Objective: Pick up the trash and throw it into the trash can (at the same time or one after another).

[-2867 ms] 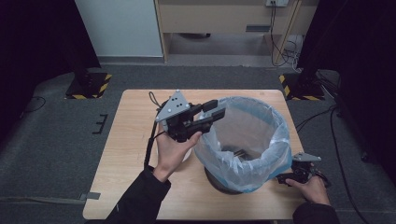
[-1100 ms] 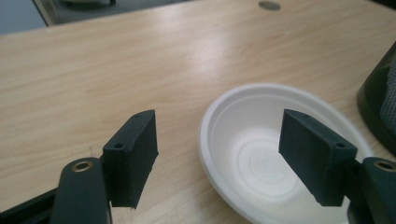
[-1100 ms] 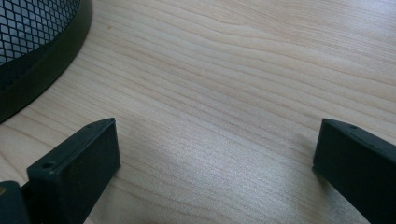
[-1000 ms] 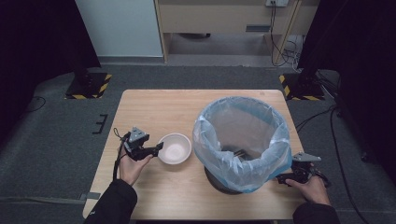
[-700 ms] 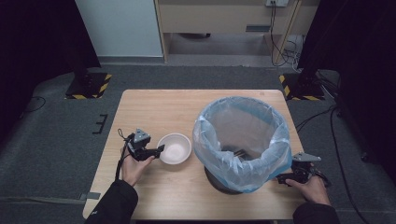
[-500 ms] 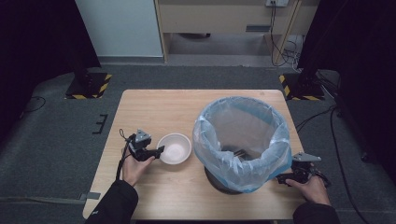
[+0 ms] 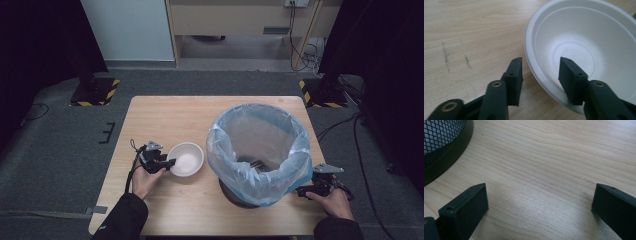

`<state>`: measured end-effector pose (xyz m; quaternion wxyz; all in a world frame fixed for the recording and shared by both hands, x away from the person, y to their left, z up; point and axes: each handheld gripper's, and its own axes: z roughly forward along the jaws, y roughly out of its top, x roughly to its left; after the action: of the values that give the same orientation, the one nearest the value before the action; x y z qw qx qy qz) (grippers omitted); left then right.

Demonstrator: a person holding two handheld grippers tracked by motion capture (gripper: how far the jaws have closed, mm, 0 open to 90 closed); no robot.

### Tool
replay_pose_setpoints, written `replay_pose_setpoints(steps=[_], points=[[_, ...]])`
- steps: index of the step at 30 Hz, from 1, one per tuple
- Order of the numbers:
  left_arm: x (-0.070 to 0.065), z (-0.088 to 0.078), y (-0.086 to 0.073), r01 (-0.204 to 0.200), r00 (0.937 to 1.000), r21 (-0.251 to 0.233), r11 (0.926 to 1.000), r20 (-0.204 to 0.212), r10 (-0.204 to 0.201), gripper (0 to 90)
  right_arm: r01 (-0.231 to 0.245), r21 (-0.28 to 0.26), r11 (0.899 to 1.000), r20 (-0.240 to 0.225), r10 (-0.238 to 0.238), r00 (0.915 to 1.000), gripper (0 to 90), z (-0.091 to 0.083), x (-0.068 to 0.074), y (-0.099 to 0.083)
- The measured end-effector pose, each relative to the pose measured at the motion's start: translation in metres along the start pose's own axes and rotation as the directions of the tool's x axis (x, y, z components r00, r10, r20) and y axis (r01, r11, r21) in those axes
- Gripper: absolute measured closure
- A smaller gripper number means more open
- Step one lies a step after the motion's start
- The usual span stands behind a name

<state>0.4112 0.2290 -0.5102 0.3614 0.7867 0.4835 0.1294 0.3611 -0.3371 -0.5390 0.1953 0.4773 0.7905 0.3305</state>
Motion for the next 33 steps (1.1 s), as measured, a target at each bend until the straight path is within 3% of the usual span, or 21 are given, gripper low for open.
replay_pose_setpoints(steps=[4, 12, 21, 33], points=[[0.000, 0.002, -0.001, 0.010, 0.9999, 0.029, 0.9995, 0.004, -0.010, 63.9, 0.000, 0.000, 1.000, 0.000, 0.000, 1.0000, 0.7, 0.000, 0.000, 0.000], [-0.001, -0.004, 0.002, 0.050, 0.9979, 0.003, 0.9987, 0.042, -0.050, 73.3, -0.001, 0.000, 1.000, 0.000, 0.001, 1.0000, 0.7, 0.000, 0.000, 0.000], [-0.012, -0.018, 0.011, 0.027, 0.9966, -0.067, 0.9974, 0.079, -0.022, 82.0, 0.000, 0.000, 1.000, 0.000, 0.000, 1.0000, 0.7, 0.000, 0.000, 0.000], [-0.021, -0.045, 0.024, -0.003, 0.9970, -0.183, 0.9832, 0.075, 0.017, 83.5, 0.000, 0.003, 1.000, -0.004, 0.000, 1.0000, 0.7, 0.000, 0.000, 0.000]])
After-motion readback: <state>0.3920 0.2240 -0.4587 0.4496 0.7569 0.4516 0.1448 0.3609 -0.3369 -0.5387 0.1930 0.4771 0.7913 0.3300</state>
